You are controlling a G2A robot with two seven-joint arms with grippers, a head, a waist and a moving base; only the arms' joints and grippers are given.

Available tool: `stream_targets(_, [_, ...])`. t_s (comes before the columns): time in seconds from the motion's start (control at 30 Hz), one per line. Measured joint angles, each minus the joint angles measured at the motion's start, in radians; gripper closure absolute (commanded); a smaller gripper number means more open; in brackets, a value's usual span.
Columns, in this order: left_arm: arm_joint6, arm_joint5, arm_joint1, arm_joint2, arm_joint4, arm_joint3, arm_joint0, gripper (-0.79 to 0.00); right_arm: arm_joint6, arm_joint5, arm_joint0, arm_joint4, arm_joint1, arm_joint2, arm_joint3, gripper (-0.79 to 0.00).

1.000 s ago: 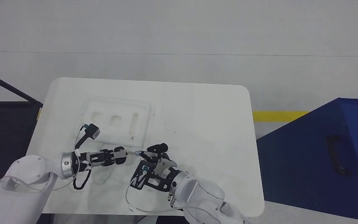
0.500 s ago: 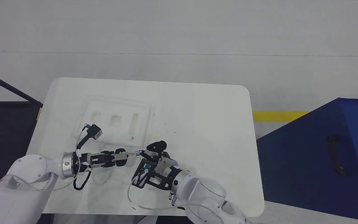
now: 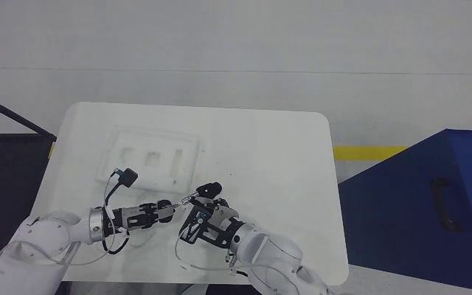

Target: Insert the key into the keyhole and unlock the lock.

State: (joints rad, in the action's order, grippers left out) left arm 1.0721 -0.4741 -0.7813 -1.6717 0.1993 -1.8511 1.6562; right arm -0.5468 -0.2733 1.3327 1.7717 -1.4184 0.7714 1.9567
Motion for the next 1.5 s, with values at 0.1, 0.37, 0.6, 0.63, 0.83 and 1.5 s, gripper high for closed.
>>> stream_targets(0.1, [-0.065,-0.088,-0.003,-0.011,-0.092,-0.019,0.027,0.000,-0.007,0.000,0.004,-0.012,0.000,0.006,0.004,0.000])
stream_targets(0.37, [-0.203,-0.213,-0.013,0.006,-0.241,-0.026,0.062,0.000,-0.014,-0.005,0.005,-0.019,0.000,0.009,0.007,0.000])
stream_targets(0.6, [-0.272,-0.230,-0.018,-0.005,-0.332,-0.056,0.066,0.000,0.004,-0.004,0.014,-0.012,0.002,0.010,0.001,0.000])
stream_targets(0.63, [-0.301,-0.232,-0.020,-0.002,-0.377,-0.062,0.075,0.000,0.006,-0.004,0.016,-0.011,0.002,0.010,0.001,0.000])
stream_targets(0.83, [-0.401,-0.224,-0.028,0.012,-0.458,-0.066,0.110,0.000,0.013,-0.010,0.021,-0.008,0.003,0.012,0.003,0.000])
stream_targets(1.5, [-0.727,-0.295,-0.053,-0.007,-0.842,-0.108,0.151,0.000,-0.016,-0.019,0.021,-0.033,0.001,0.017,0.021,0.000])
